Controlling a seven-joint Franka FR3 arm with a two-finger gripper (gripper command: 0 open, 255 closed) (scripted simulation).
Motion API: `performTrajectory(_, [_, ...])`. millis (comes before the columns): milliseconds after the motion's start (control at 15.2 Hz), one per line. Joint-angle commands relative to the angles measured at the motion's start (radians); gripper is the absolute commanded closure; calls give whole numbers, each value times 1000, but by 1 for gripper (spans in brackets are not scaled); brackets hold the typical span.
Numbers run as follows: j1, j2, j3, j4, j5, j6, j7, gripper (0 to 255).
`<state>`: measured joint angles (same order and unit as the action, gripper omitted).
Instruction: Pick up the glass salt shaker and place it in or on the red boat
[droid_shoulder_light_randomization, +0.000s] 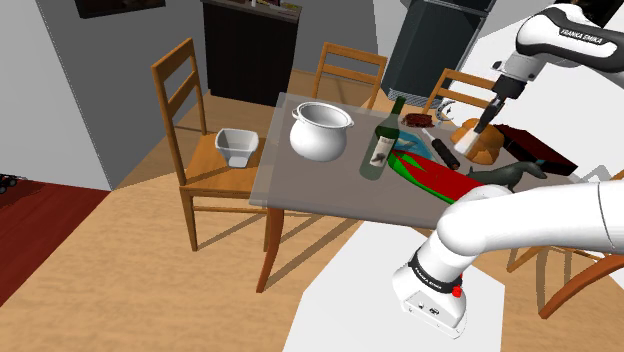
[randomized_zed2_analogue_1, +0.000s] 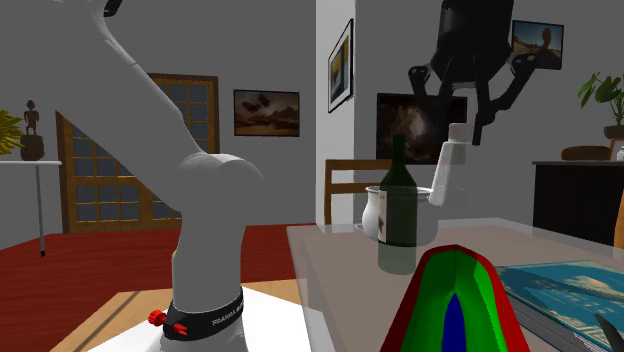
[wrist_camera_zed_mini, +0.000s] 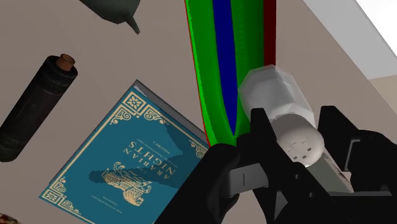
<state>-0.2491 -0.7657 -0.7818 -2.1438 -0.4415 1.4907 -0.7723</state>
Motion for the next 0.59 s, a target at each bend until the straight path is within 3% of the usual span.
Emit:
performTrajectory(0, [0, 2, -19, -4, -10, 11, -14, 255])
performTrajectory(528, [-13, -17, -58, -110, -44, 104, -5, 255])
